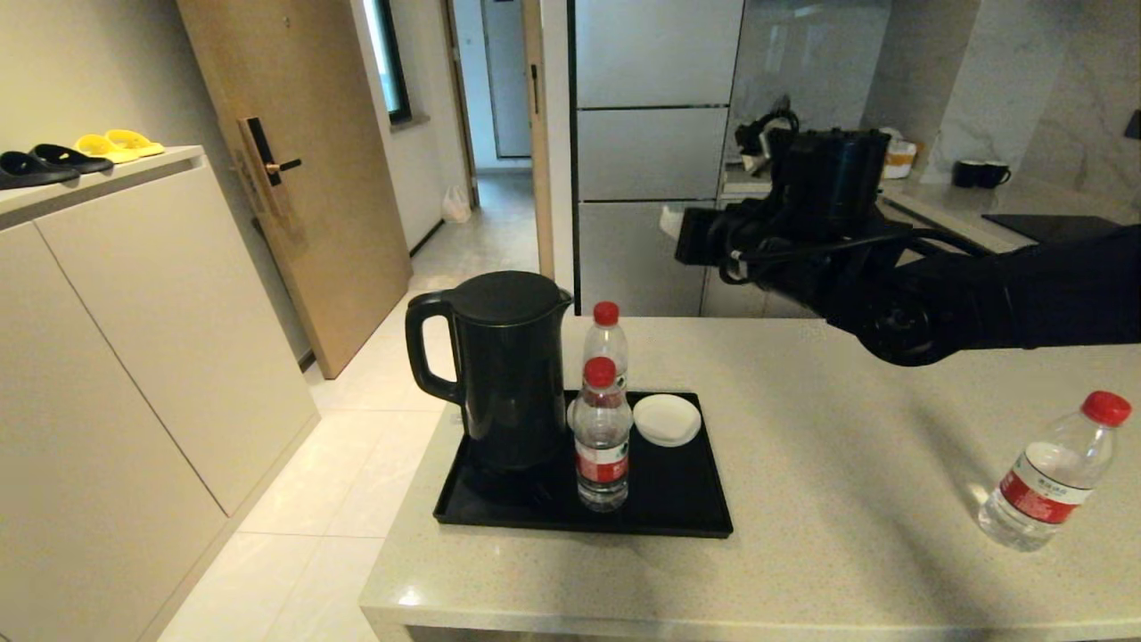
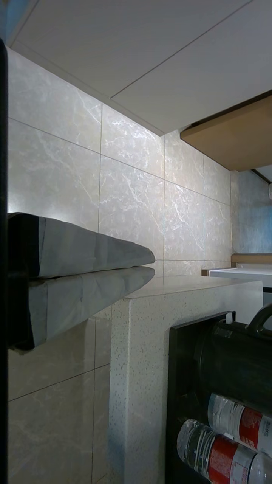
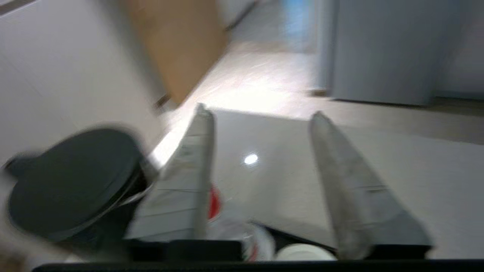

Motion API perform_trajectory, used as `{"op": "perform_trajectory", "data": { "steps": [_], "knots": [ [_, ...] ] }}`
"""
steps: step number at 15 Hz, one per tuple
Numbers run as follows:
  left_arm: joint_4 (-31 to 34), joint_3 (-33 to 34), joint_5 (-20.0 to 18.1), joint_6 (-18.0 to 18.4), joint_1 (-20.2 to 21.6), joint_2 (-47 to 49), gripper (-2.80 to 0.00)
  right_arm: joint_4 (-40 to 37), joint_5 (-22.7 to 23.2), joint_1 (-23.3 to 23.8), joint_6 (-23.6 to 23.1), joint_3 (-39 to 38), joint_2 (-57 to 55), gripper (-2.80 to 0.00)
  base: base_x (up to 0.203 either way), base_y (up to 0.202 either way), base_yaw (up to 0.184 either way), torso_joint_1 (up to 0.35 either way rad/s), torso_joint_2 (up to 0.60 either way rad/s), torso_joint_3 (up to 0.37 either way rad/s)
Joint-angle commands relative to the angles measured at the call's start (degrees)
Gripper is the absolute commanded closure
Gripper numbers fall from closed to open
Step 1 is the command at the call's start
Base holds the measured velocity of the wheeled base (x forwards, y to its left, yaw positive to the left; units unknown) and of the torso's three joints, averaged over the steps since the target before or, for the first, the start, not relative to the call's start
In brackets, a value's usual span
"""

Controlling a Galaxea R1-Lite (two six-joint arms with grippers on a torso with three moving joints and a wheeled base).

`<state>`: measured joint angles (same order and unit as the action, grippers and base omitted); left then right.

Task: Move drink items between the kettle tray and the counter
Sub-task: Return the bottled water to its original position

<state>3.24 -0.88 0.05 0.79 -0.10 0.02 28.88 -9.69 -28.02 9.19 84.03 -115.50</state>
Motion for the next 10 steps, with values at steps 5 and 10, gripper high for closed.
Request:
{"op": "perform_trajectory", "data": {
  "steps": [5, 10],
  "knots": [
    [0.01, 0.0, 0.04, 0.0, 0.01, 0.06, 0.0, -10.93, -5.6, 1.19, 1.44, -21.33, 24.77, 0.0, 0.0, 0.0, 0.0, 0.0, 0.0, 0.0],
    [0.01, 0.0, 0.04, 0.0, 0.01, 0.06, 0.0, -36.37, -5.83, 2.13, 2.98, -34.2, 64.57, 0.0, 0.0, 0.0, 0.0, 0.0, 0.0, 0.0]
  ]
}}
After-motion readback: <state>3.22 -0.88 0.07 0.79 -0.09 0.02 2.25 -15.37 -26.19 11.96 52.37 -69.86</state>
